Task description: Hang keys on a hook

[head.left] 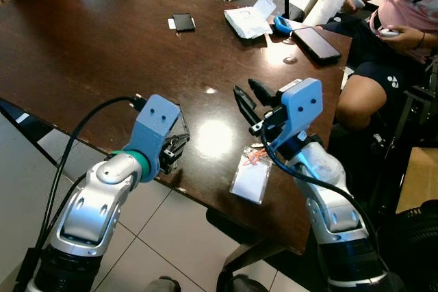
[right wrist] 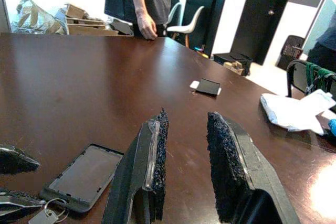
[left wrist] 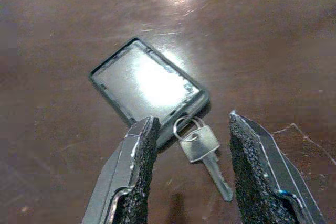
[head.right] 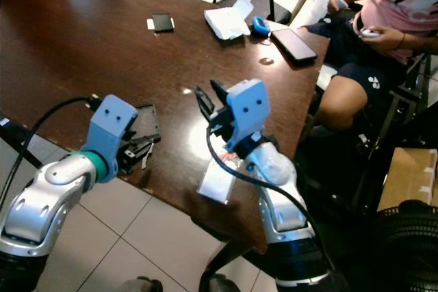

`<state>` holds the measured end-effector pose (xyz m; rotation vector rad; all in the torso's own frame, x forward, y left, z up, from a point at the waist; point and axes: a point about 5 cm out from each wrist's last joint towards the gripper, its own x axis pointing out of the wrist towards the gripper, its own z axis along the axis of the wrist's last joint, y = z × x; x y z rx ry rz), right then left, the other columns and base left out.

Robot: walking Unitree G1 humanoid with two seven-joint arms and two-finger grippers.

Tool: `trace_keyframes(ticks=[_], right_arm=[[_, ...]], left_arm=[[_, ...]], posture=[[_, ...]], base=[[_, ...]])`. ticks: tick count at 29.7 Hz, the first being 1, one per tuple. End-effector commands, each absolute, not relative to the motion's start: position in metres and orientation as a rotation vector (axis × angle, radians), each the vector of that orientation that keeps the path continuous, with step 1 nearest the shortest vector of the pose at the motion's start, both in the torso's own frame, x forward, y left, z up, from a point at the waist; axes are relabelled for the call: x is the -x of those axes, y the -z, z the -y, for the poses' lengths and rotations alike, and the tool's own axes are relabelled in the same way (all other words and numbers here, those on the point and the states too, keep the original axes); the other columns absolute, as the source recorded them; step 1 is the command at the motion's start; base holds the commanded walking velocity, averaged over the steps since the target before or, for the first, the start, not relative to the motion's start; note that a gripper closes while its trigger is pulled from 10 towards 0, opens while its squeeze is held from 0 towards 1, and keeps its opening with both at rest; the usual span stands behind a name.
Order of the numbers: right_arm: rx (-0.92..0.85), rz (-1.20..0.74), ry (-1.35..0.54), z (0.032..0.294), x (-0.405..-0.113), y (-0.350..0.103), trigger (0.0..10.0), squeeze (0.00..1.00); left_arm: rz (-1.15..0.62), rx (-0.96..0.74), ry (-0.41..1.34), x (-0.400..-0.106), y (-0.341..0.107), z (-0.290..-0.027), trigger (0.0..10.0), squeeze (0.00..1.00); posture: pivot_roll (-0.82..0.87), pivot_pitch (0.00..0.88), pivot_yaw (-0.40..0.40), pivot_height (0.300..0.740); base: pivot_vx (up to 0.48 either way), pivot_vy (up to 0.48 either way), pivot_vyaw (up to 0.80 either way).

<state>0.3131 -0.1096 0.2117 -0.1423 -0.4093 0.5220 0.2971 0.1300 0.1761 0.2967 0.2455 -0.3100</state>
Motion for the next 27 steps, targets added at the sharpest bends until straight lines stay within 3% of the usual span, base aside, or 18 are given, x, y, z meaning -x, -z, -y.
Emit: trace_keyframes(ticks=[1,10,27], right_arm=[[0.146,0.399,-0.521,0.112,-0.313,-0.207,10.0,0.00],[0.167,0.398,-0.508,0.118,-0.319,-0.207,10.0,0.00],[0.167,0.409,-0.490,0.121,-0.323,-0.208,10.0,0.00]], left_arm=[[-0.247,-0.328,0.282,-0.294,-0.175,-0.124,10.0,0.00],[-0.319,-0.383,0.301,-0.283,-0.151,-0.104,10.0,0.00],[-0.370,-0.396,0.180,-0.294,-0.133,-0.102,10.0,0.00]], posture=[[0.10,0.107,0.041,0.740],[0.09,0.070,0.039,0.740],[0.09,0.079,0.044,0.740]], base=[[0.000,0.000,0.00],[0.000,0.000,0.00],[0.000,0.000,0.00]])
